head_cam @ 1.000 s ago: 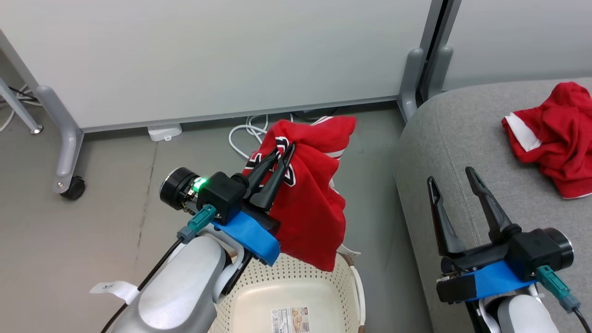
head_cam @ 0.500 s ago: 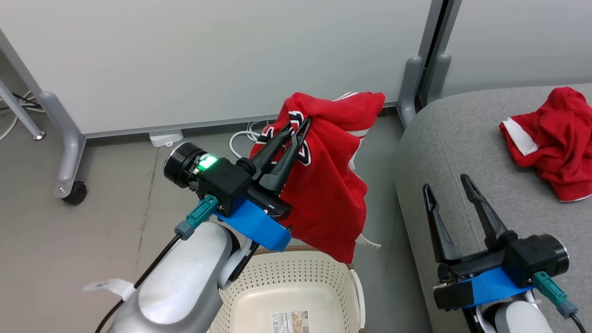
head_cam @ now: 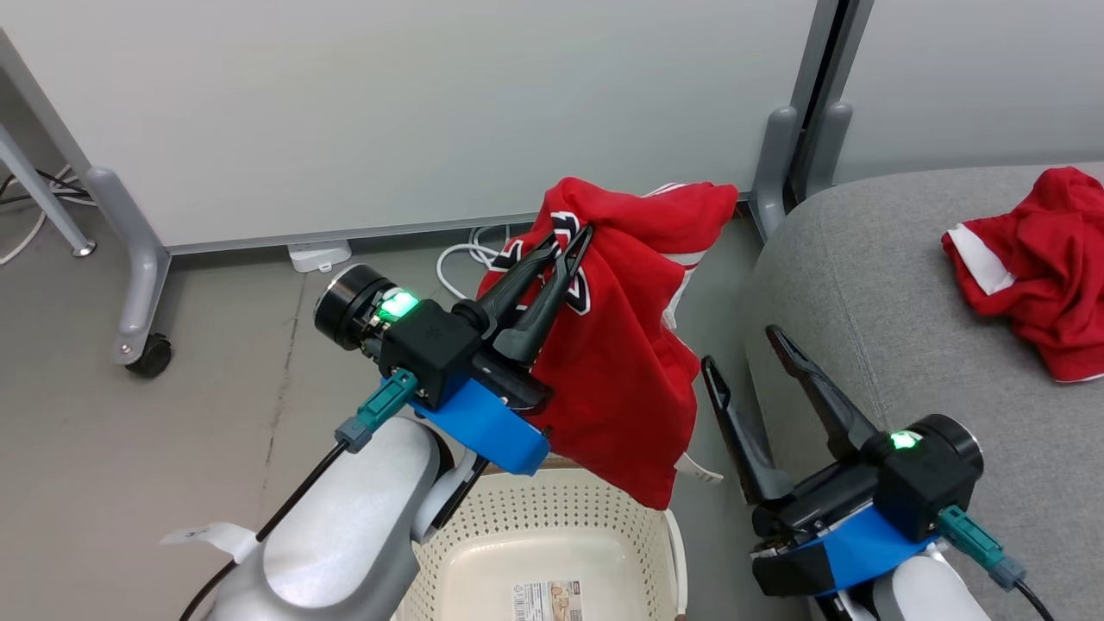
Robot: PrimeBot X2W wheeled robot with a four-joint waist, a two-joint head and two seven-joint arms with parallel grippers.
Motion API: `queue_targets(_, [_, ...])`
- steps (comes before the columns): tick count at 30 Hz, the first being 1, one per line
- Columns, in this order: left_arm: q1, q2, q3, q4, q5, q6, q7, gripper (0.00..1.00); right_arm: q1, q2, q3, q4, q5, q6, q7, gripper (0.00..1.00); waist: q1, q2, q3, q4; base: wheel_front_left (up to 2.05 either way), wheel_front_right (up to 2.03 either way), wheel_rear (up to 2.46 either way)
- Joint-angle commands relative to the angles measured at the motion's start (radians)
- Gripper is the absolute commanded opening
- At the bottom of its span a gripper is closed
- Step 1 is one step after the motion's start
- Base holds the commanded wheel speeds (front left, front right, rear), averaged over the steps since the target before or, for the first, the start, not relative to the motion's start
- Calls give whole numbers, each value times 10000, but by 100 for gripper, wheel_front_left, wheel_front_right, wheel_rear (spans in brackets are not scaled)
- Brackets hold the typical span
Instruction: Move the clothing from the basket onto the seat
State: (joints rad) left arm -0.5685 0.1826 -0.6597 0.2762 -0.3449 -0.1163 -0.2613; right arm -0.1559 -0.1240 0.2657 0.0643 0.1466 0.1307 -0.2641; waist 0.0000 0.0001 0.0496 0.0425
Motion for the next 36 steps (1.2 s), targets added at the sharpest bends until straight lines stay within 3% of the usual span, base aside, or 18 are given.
queue_targets(1, [-181, -3, -6, -41, -30, 20, -26, 0, -160, -136, 175, -45, 98, 1, -3, 100, 0, -1, -8, 21, 0, 0, 0])
queue_targets(10, [-155, -118, -231, -136, 27, 33, -28, 0, -1092, -658, 1643, 721, 469, 1, -4, 100, 0, -1, 4, 183, 0, 0, 0])
queue_targets(23, [-368, -440, -776, -436, 119, -20, -26, 0, -2580, -754, 2971, 2374, 733, 1, -3, 100, 0, -1, 293, 584, 0, 0, 0])
queue_targets(24, [-374, -449, -797, -442, 113, -23, -27, 0, -2634, -745, 3074, 2490, 774, 1, -3, 44, 0, -1, 302, 608, 0, 0, 0])
queue_targets(26, [-391, -464, -827, -455, 87, -32, -29, 0, -2766, -712, 3150, 2586, 878, 1, -4, 0, 0, -1, 322, 656, 0, 0, 0])
queue_targets(36, [-280, -376, -817, -365, 27, 8, -40, 0, -2688, -622, 3118, 2409, 980, 1, -4, 0, 0, -1, 370, 661, 0, 0, 0])
